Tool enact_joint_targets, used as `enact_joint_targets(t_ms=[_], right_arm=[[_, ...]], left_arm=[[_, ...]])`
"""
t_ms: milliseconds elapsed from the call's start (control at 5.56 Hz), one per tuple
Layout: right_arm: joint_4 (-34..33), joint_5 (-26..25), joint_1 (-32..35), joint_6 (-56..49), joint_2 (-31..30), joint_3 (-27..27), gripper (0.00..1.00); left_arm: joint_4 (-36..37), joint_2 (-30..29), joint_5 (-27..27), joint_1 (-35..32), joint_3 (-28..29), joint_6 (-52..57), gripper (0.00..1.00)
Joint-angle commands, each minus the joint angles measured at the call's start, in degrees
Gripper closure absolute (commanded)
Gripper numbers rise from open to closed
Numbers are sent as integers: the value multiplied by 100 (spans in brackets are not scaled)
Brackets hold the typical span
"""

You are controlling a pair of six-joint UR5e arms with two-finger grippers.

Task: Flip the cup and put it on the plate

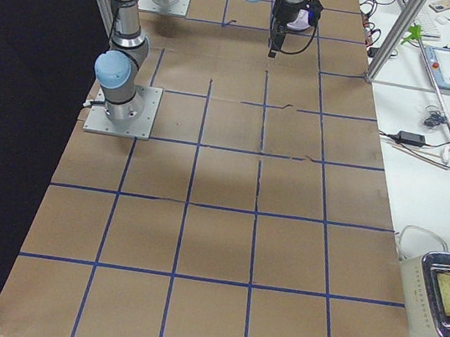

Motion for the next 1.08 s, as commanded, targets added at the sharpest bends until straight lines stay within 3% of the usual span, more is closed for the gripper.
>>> enact_joint_targets(t_ms=[0, 360, 720, 900], right_arm=[[0, 0, 0, 0, 0, 0, 0], [0, 0, 0, 0, 0, 0, 0], [0, 0, 0, 0, 0, 0, 0], [0, 0, 0, 0, 0, 0, 0]], left_arm=[[-105, 191, 40, -16, -72, -34, 1], [-114, 270, 14, -16, -134, -87, 2], [312, 969, 14, 37, -1139, -114, 2], [421, 964, 5, 37, -1197, -122, 2]])
